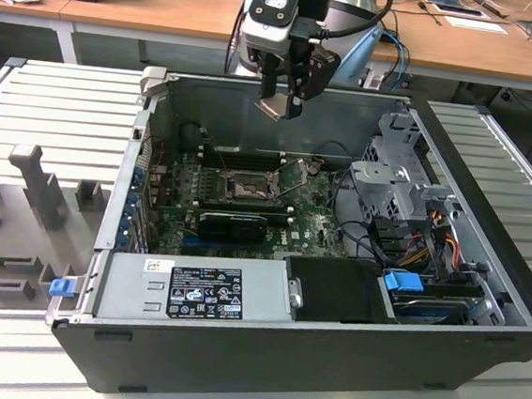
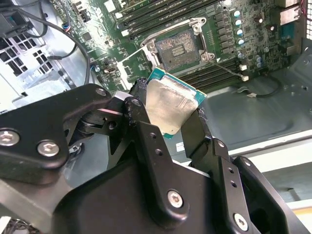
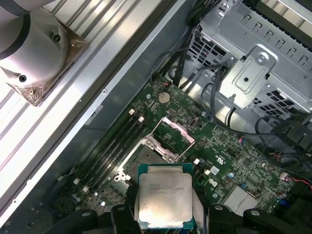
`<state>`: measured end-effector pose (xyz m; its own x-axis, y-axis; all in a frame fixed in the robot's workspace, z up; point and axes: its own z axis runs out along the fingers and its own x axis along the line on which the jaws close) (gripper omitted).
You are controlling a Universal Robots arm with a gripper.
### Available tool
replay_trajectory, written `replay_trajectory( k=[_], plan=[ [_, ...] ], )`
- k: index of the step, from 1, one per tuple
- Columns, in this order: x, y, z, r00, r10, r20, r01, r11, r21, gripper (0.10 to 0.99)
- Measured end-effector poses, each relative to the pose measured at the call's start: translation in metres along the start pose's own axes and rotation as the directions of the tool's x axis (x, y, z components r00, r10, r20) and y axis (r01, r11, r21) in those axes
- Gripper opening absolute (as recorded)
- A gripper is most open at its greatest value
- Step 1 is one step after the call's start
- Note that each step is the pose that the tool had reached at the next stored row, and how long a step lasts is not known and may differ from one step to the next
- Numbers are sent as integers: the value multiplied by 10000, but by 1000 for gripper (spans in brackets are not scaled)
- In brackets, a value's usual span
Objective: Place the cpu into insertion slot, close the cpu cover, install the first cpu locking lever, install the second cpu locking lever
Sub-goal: 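Place the cpu into insertion slot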
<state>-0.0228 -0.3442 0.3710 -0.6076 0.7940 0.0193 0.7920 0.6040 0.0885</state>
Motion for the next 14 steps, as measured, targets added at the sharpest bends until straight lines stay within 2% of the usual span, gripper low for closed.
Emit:
replay_trajectory(
  k=[14],
  plan=[
    [0, 0, 3, 9970, 772, 68, -772, 9970, -17, 525]
  ],
)
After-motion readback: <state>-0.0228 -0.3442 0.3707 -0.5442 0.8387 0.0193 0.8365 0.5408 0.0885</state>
